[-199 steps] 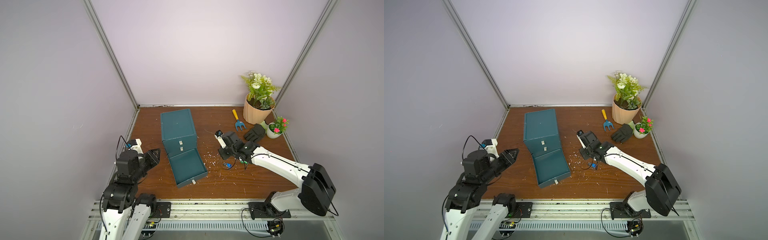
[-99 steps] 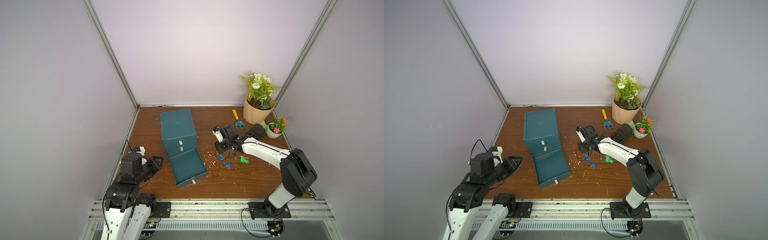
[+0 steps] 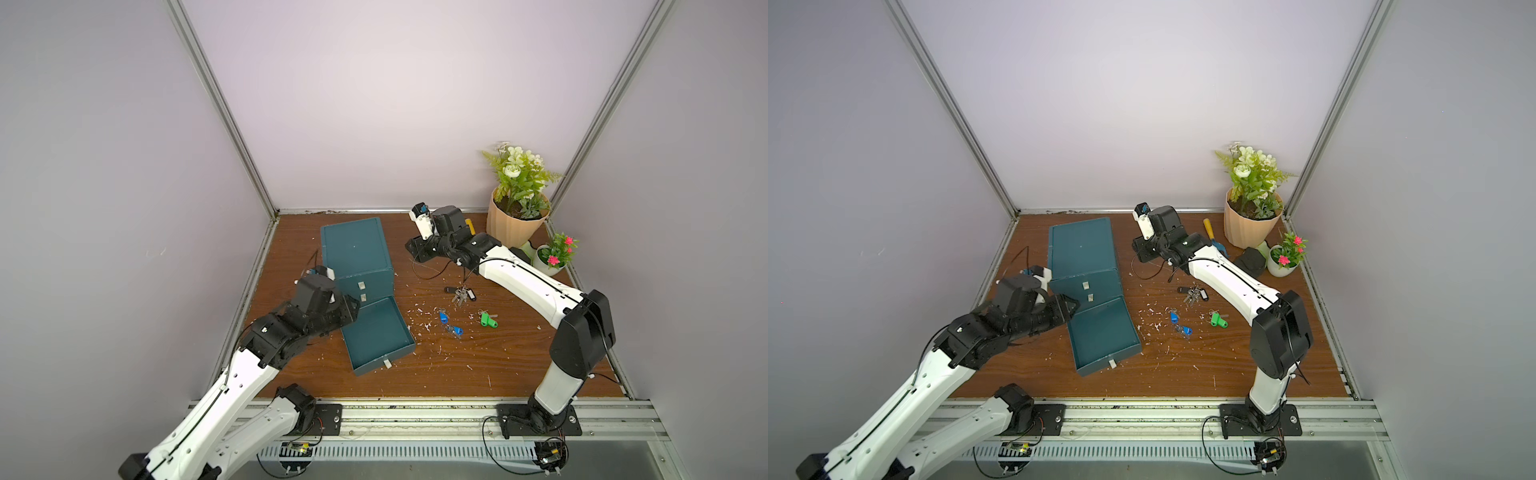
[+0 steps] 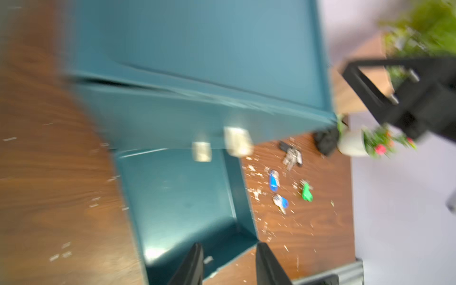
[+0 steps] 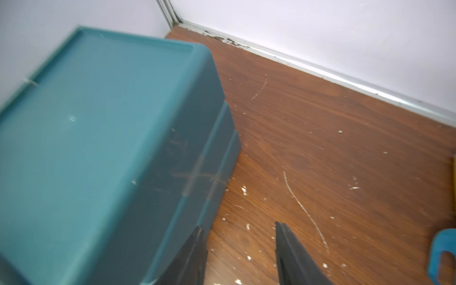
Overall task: Take the keys out of the drawer
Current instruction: Place the key at the center of the board, then close the drawer in the storage box.
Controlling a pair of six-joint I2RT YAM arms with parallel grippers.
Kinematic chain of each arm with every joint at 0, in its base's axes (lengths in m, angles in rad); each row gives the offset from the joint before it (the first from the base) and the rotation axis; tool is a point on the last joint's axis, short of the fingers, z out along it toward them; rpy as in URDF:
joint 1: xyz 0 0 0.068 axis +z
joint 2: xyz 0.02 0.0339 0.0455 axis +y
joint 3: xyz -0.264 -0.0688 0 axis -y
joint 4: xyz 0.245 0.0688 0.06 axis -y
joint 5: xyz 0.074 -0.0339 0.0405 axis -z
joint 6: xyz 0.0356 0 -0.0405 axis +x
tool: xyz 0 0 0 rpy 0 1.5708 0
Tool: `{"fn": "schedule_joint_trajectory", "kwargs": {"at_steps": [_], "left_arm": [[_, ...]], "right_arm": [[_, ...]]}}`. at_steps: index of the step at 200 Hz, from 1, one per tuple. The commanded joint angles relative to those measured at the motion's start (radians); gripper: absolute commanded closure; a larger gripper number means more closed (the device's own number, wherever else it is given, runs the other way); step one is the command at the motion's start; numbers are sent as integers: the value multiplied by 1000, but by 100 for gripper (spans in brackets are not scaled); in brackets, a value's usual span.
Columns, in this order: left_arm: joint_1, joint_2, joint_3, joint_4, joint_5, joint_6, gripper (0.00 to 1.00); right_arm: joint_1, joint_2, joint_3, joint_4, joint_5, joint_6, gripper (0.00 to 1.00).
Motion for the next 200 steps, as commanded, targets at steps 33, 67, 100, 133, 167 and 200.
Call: {"fn": "schedule_joint_trajectory", "kwargs": {"at_steps": [33, 67, 100, 133, 167, 200], "left_arm": [[-483, 34, -207, 172, -308, -382, 62], [-636, 135, -276, 277, -339, -466, 69], [-641, 89, -405, 280, -319, -571, 74], [-641, -119, -559, 265, -355, -693, 77], [-641, -264, -614, 150, -434, -767, 77], [-640, -309, -633, 108, -517, -808, 76]], "right_arm": [[0, 159, 224, -38, -253, 136, 45], [18, 214, 261, -45, -289, 116, 41], [24, 259, 285, -73, -289, 115, 42], [35, 252, 298, -86, -265, 108, 42], [34, 223, 289, -89, -222, 105, 42], [35, 193, 267, -81, -206, 108, 42]]}}
